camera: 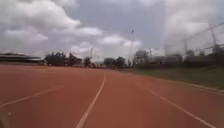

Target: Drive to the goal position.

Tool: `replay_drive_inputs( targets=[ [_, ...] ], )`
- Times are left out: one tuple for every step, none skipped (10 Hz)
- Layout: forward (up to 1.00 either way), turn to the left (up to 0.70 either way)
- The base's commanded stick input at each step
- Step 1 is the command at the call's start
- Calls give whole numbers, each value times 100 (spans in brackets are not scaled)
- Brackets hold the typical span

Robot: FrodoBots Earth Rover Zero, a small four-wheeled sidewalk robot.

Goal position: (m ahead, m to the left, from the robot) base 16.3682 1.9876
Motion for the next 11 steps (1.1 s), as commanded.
replay_drive_inputs(
  targets=[
    [70, 0],
    [70, 0],
    [70, 0],
    [70, 0],
    [70, 0],
    [70, 0],
    [70, 0],
    [70, 0],
    [70, 0],
    [70, 0],
    [70, 0]
  ],
)
